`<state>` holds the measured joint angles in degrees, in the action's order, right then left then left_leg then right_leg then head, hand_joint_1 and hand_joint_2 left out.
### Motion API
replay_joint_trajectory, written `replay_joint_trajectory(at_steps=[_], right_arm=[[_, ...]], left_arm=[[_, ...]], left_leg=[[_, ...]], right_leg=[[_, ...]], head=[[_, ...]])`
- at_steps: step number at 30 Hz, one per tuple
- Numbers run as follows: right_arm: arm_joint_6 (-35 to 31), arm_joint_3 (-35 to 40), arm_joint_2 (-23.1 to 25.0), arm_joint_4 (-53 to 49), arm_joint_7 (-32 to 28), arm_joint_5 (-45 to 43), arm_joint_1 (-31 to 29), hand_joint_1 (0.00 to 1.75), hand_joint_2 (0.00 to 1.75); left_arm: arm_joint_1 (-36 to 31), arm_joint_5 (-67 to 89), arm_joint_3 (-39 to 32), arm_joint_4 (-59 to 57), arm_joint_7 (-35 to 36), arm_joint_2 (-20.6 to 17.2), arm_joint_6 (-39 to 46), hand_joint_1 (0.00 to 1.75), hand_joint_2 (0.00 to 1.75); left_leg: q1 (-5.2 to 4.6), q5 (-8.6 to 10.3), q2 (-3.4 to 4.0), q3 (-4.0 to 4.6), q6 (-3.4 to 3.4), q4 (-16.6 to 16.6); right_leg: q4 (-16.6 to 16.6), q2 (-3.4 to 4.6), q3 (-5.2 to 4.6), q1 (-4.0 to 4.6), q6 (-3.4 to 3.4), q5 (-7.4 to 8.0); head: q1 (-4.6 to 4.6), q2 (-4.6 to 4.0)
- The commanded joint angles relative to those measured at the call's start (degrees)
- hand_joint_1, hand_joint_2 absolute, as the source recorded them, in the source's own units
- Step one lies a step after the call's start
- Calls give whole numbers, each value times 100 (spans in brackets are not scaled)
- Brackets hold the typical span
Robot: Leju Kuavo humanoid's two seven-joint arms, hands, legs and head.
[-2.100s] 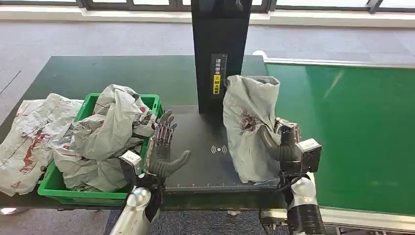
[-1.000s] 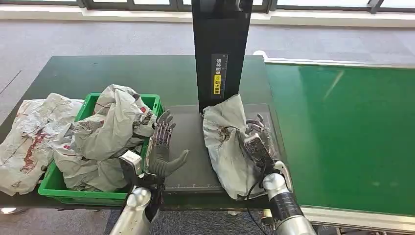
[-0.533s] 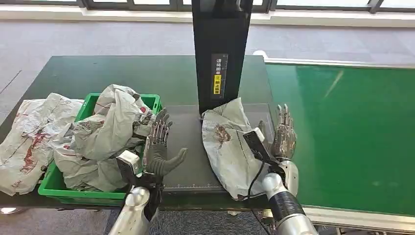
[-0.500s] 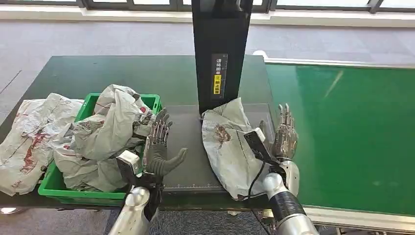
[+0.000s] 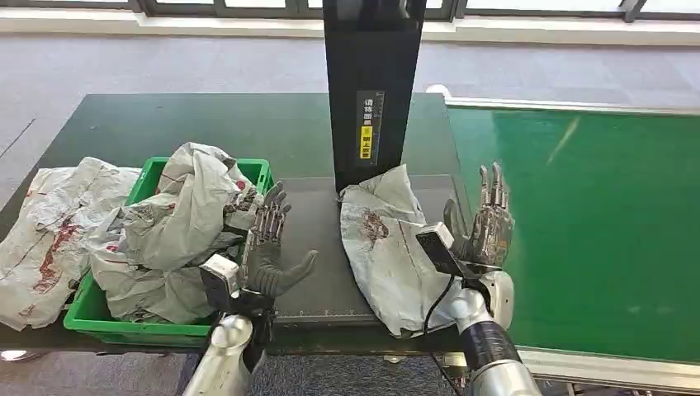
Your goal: Moved the parcel from conveyor to table for the left to box.
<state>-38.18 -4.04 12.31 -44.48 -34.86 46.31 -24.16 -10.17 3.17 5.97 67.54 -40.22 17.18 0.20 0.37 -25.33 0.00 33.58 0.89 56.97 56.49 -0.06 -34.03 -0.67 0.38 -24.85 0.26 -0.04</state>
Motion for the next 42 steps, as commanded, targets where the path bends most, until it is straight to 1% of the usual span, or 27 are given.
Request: replay_joint_trajectory(at_steps=[1,2,3,4,5,6,7,8,9,10,11,13,16,21,24,27,29,32,33,34,38,40,41,42], right_arm=[[-182,-443,390,-2076,-514,-104,541,0,0],[-182,-375,487,-2559,-514,-100,666,0,0],[-182,-381,536,-2716,-514,-45,700,0,175],[-182,-330,615,-3050,-514,-33,789,0,175],[-182,-350,709,-3374,-514,22,898,0,175],[-182,-385,763,-3542,-514,71,951,0,175],[-182,-369,769,-3783,-514,-43,1045,0,175],[-182,-342,769,-3833,-514,-104,1084,0,175],[-182,-342,769,-3833,-514,-104,1084,0,175],[-182,-284,769,-4010,-514,-230,1176,0,175],[-182,-263,769,-4040,-514,-270,1226,0,175],[-182,-232,763,-4096,-514,-313,1282,0,175],[-182,-196,768,-4088,-514,-350,1272,0,175],[-182,-196,768,-4088,-514,-350,1272,0,175],[-182,-196,768,-4088,-514,-350,1272,0,175],[-182,-196,768,-4088,-514,-350,1272,0,175],[-182,-166,767,-4099,-514,-369,1262,0,175],[-182,-125,769,-4096,-514,-358,1273,0,175],[-182,-122,769,-4097,-514,-352,1273,0,175],[-182,-102,761,-4104,-514,-355,1279,0,175],[-182,-102,761,-4104,-514,-355,1279,0,175],[-182,-96,755,-4116,-514,-347,1287,0,175],[-182,-21,759,-4336,-514,-395,1400,0,175],[-182,-21,759,-4336,-514,-395,1400,0,175]], left_arm=[[-401,1137,707,-513,22,270,239,0,175],[-812,1345,822,-1109,22,282,293,0,175],[-981,1523,904,-1330,22,282,411,0,175],[-1313,1635,1097,-1748,35,282,430,0,175],[-1650,1833,1392,-2185,148,282,782,0,175],[-1791,1837,1571,-2364,208,282,861,0,175],[-1989,1895,1885,-2615,332,282,1062,0,175],[-2064,1955,2027,-2720,438,282,1215,0,175],[-2064,1955,2027,-2720,438,282,1215,0,175],[-2204,1962,2367,-2954,679,282,1502,0,175],[-2272,2013,2541,-3089,848,282,1701,0,175],[-2484,2086,3122,-3488,1329,282,2306,0,175],[-2679,2223,3620,-3895,1897,282,2618,0,175],[-2679,2223,3620,-3895,1897,282,2618,0,175],[-2679,2223,3620,-3895,1897,282,2618,0,175],[-2679,2223,3620,-3895,1897,282,2618,0,175],[-2801,2412,3882,-4167,2311,282,2733,0,175],[-2933,2733,4566,-4442,3137,282,2867,0,175],[-2945,2771,4668,-4474,3238,282,2862,0,175],[-2996,3013,5072,-4576,3705,282,2782,0,175],[-2996,3013,5072,-4576,3705,282,2782,0,175],[-3039,3196,5359,-4643,4076,282,2732,0,175],[-3079,3802,6187,-4836,5129,282,2332,0,175],[-3079,3802,6187,-4836,5129,282,2332,0,175]], left_leg=[[-3,-3,-20,1,-4,4],[-4,2,-34,18,-3,10],[-3,0,-35,10,-4,9],[-3,3,-38,13,-3,10],[-3,6,-34,16,-2,9],[-2,7,-56,20,-4,16],[-2,9,-53,24,-3,16],[0,10,-63,27,-3,19],[-3,10,-68,19,-5,17],[-2,8,-47,12,-4,10],[-3,6,-30,7,-4,5],[-4,3,-36,-6,-6,0],[-6,3,-26,-6,-2,1],[-6,-1,-6,-8,-1,1],[-4,-2,-9,-21,-1,-7],[-4,0,-2,-6,-1,1],[-6,0,-1,-6,-2,0],[-3,-2,-8,-31,-4,-13],[-5,0,-3,-11,-1,-3],[-5,-1,-6,-16,-2,-5],[-5,-1,-4,-11,-1,-2],[-4,-1,-5,-17,-2,-5],[-6,-1,-8,-16,-2,-5],[-3,-1,-12,-19,-2,-7]], right_leg=[[5,-21,5,-2,0,-10],[12,-35,-9,-4,0,-10],[9,-37,-1,-3,-1,-12],[10,-40,-6,-3,-1,-10],[8,-36,-13,-3,0,-5],[14,-58,-10,-1,-1,-12],[13,-54,-16,-2,0,-9],[13,-64,-14,1,-1,-10],[12,-69,-6,-2,-1,-12],[4,-49,-4,-2,0,-7],[-1,-31,-1,-3,3,-2],[-7,-37,18,-3,2,-5],[-7,-27,10,-7,1,-1],[-5,-5,4,-7,-1,2],[-14,-8,18,-4,-3,0],[-6,3,1,-5,1,4],[-5,4,0,-7,1,3],[-21,-4,30,-3,-4,1],[-8,1,7,-6,0,3],[-9,-2,12,-6,-1,1],[-8,1,8,-6,0,2],[-11,-1,14,-5,-2,2],[-10,-4,13,-7,-2,0],[-15,-8,19,-4,-2,0]], head=[[0,0],[0,0],[0,2],[0,2],[0,0],[-2,0],[-2,0],[-2,2],[-2,0],[-2,0],[-2,0],[0,0],[0,0],[0,0],[0,0],[0,0],[0,0],[2,0],[2,2],[0,0],[0,0],[2,0],[0,0],[2,0]])
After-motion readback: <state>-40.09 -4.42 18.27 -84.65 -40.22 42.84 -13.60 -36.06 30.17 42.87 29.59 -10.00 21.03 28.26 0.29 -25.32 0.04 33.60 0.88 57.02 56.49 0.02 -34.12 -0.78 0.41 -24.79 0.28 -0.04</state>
